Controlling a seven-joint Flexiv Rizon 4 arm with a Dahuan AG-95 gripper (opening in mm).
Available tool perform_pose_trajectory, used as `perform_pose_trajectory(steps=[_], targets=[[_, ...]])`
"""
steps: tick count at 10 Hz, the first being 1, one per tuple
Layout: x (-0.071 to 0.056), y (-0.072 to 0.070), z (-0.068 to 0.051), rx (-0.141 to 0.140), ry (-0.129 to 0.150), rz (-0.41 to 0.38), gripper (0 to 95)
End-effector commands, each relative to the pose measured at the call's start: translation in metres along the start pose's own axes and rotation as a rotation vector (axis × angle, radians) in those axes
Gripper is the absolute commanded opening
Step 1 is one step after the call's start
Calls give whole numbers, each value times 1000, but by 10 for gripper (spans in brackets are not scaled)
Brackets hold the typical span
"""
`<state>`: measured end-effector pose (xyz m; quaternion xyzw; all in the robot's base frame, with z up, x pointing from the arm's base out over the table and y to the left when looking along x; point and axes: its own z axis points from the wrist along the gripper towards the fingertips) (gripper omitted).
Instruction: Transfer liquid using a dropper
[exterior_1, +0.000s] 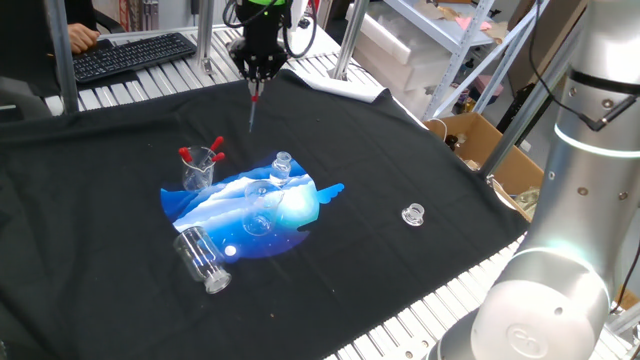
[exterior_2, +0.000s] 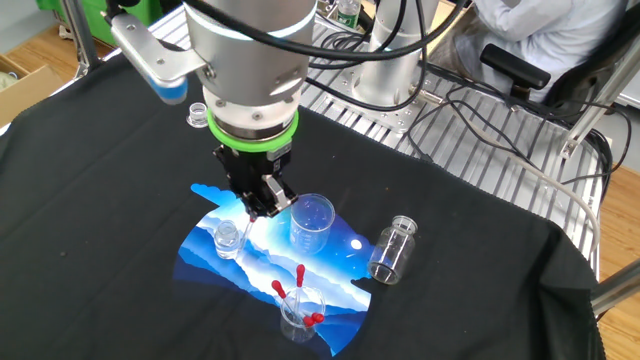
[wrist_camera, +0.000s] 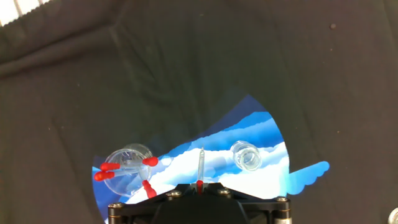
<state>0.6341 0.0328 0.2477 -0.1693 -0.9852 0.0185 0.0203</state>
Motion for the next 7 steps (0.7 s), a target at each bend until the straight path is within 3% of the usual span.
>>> perform_pose_trajectory(steps=[1,2,5,7], targets=[[0,0,-1,25,45,-47,0],[0,0,-1,22,45,-58,0],[8,-36,-7,16,52,-116,0],[11,-59,-11,-3,77,-139,0]])
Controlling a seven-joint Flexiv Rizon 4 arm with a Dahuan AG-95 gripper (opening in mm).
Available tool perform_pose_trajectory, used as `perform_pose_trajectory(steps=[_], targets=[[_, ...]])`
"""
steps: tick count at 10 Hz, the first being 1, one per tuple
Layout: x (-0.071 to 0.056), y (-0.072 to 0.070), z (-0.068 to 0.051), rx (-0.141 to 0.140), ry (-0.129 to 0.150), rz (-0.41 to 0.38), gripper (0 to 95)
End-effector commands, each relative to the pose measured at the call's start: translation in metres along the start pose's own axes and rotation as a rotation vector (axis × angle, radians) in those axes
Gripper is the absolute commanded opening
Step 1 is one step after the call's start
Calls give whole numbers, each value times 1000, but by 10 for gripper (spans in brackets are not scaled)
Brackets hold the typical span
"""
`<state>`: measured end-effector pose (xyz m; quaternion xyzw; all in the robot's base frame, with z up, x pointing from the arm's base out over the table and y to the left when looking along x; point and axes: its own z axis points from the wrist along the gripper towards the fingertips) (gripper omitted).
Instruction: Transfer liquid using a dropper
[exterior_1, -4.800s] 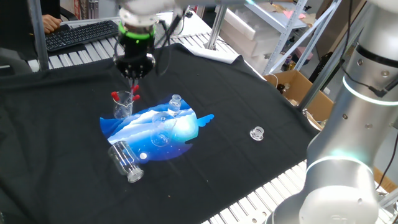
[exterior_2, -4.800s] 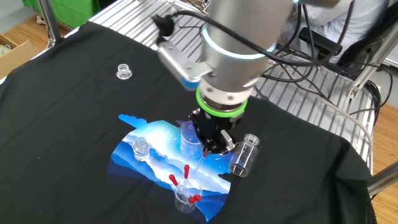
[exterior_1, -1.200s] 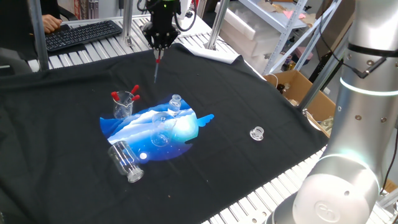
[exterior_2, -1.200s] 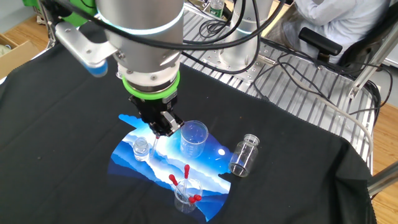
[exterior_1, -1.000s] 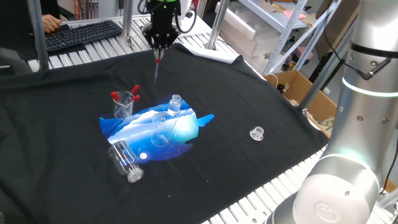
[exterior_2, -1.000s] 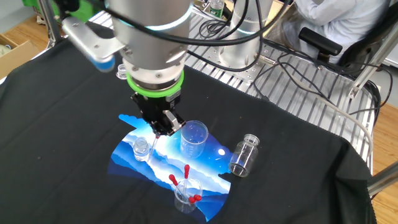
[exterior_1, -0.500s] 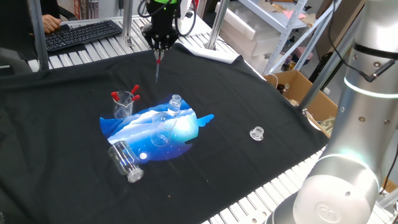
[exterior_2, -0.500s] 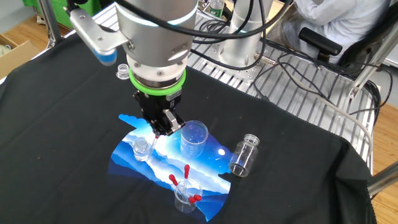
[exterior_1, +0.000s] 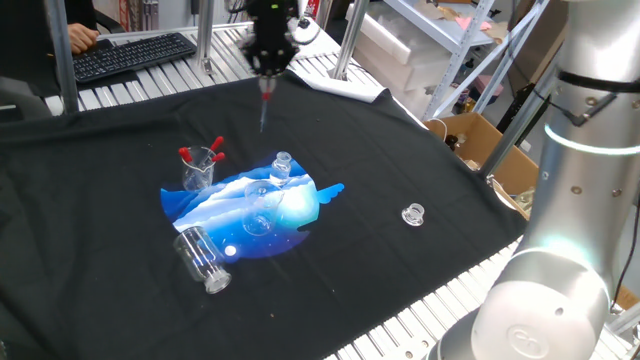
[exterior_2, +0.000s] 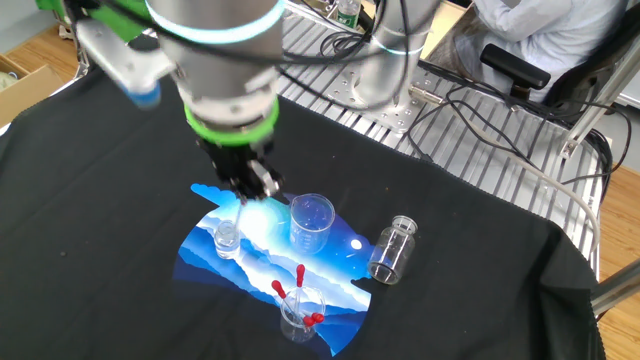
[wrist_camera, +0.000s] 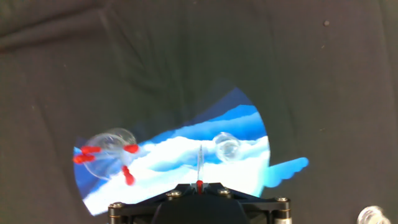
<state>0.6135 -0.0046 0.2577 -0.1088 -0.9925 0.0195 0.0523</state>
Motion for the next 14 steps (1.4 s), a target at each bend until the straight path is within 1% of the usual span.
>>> perform_pose_trajectory(steps=[1,2,3,4,5,6,8,11,12,14], targets=[[9,-27,-3,-22,23,-34,0],[10,-36,-1,-30,30,-43,0],[10,-40,1,-36,32,-43,0],[11,-43,3,-61,51,-37,0],[10,-44,5,-72,66,-36,0],[10,-44,7,-78,70,-34,0],[8,-45,15,-91,74,-37,0],[8,-45,28,-102,71,-40,0],[8,-45,30,-102,72,-40,0],[7,-44,36,-109,75,-37,0]])
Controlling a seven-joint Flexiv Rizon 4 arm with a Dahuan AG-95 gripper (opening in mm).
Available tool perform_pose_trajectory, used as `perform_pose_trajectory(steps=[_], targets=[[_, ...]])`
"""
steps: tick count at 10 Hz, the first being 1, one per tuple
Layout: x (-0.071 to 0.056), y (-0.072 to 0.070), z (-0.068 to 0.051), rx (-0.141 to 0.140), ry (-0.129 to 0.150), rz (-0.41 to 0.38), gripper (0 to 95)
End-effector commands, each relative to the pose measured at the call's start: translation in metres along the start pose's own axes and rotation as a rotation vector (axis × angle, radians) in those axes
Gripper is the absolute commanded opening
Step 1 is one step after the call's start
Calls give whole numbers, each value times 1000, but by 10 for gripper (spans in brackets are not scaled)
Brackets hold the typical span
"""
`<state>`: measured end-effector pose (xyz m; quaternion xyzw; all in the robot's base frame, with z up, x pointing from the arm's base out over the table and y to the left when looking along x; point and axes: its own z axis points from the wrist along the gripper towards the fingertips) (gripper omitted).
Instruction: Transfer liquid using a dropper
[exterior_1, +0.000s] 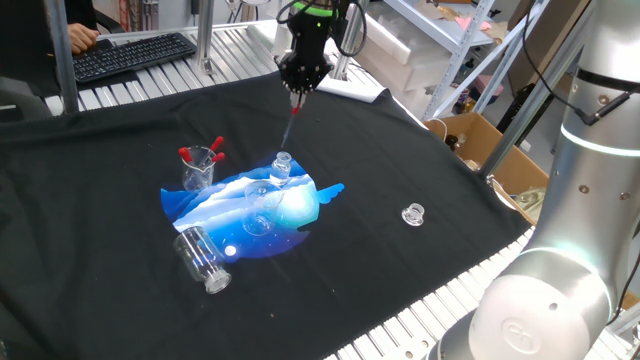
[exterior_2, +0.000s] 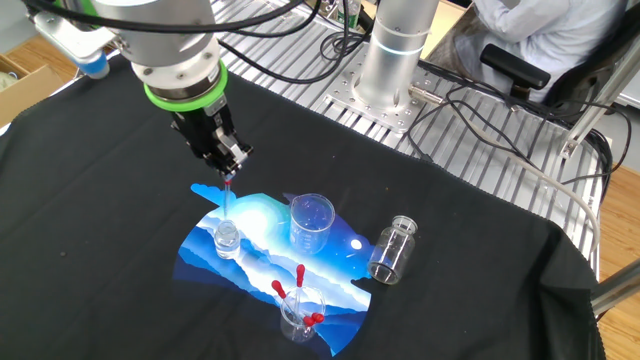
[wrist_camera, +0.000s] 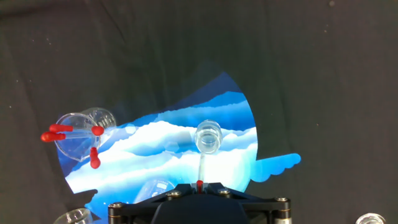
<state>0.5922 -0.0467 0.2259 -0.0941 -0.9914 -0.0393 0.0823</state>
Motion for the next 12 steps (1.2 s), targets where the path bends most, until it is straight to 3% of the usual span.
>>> perform_pose_trajectory(steps=[1,4,12], targets=[[-2,0,3,-1,4,-1,0],[-4,-1,16,-13,2,-4,0],[-7,-3,31,-22,5,2,0]])
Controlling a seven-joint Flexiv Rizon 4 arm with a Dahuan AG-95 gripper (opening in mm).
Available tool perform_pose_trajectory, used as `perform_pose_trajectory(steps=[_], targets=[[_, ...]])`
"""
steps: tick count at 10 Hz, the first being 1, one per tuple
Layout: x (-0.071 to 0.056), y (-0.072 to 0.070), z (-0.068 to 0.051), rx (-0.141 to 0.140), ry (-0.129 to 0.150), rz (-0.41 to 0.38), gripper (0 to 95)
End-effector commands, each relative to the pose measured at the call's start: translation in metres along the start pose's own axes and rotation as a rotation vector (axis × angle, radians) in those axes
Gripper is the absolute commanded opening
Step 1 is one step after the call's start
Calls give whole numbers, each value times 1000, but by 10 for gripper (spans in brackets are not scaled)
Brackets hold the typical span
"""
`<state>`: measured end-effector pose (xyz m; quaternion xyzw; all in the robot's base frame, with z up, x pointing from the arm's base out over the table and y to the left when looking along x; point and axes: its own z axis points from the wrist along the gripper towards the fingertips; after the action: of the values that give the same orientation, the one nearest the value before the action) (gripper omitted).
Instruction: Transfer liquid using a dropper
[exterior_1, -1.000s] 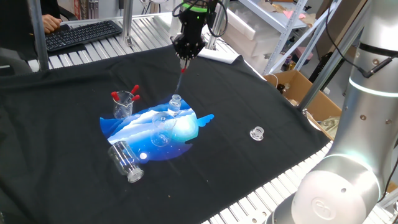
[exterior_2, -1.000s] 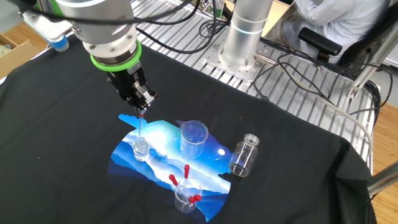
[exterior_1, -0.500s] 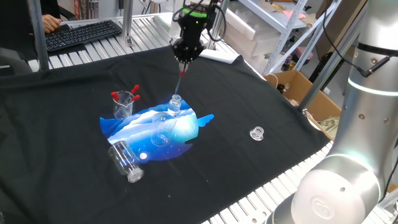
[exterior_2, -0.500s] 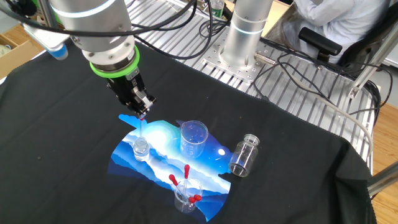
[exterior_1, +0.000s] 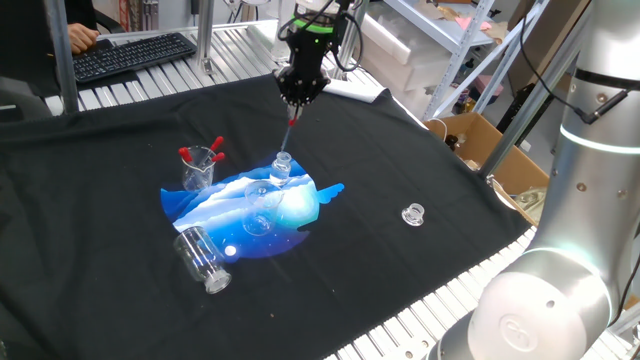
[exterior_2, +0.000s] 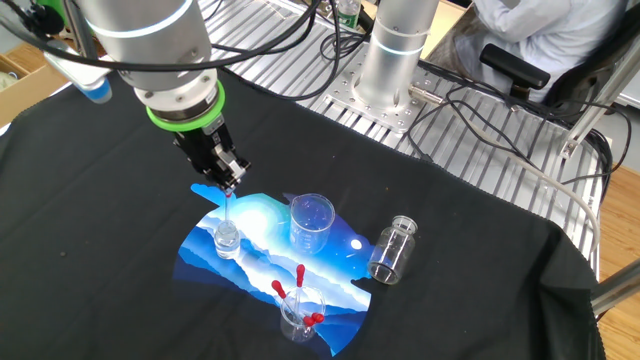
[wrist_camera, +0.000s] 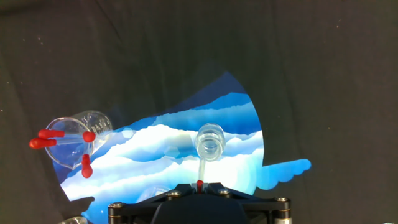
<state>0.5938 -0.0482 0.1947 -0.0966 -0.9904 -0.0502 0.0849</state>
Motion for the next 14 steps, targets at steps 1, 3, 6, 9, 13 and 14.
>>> perform_pose_trajectory(steps=[1,3,6,9,13,14], targets=[[-1,0,4,-1,-3,-1,0],[-2,-1,10,-6,-10,-3,0],[-4,-2,22,-16,-21,-4,0],[-5,-4,34,-27,-29,-4,0],[-6,-5,42,-34,-39,-5,0],[-7,-5,43,-36,-40,-5,0]])
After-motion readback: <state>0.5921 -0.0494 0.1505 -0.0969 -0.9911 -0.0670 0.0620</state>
